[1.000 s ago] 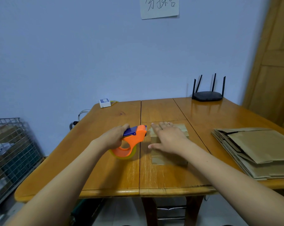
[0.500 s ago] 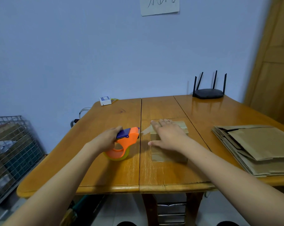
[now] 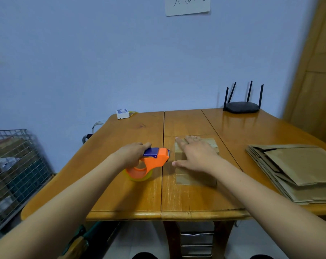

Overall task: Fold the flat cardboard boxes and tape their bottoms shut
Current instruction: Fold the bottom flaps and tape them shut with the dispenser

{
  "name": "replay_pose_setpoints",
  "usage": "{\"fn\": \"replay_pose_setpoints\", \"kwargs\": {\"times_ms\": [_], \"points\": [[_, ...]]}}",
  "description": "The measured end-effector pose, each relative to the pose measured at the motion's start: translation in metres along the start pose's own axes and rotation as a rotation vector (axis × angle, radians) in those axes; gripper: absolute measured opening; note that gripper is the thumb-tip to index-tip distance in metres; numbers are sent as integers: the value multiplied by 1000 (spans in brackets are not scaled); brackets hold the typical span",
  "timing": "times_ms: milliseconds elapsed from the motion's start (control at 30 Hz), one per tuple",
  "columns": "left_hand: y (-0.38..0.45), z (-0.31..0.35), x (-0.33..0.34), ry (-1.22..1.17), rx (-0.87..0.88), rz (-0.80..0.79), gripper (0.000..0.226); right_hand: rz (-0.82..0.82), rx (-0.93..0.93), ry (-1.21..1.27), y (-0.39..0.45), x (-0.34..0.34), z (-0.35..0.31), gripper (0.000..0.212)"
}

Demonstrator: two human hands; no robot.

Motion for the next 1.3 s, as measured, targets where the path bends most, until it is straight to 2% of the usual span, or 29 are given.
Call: {"fn": "replay_pose_setpoints", "kwargs": {"times_ms": [100, 233, 400, 833, 1133, 1300], "points": [[-5, -6, 6, -51, -22, 18, 48, 18, -9, -4, -1, 0, -1, 95], [-8, -1, 4, -11, -20, 42, 44, -38, 1, -7, 8, 0, -4, 93], [-1, 13, 0, 11, 6, 26, 45, -63, 16, -3, 9, -6, -1, 120], [-18, 1, 1, -102, 9, 48, 44, -11, 9, 91, 4, -10, 7, 113], [-28, -3, 5, -270, -28, 68, 45, 27, 41, 126, -5, -22, 17, 111], [-32, 6, -1, -157, -11, 64, 46, 35, 40, 136, -13, -33, 21, 111]]}}
Point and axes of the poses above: each hand's wrist, its own y-axis towards the middle knuckle, its own x-axis out of the palm, z = x × y, the point moved 7 cm from there along y, towards the middle knuckle, and after that the axes turned 3 degrees about -x, right-handed, at the moved point
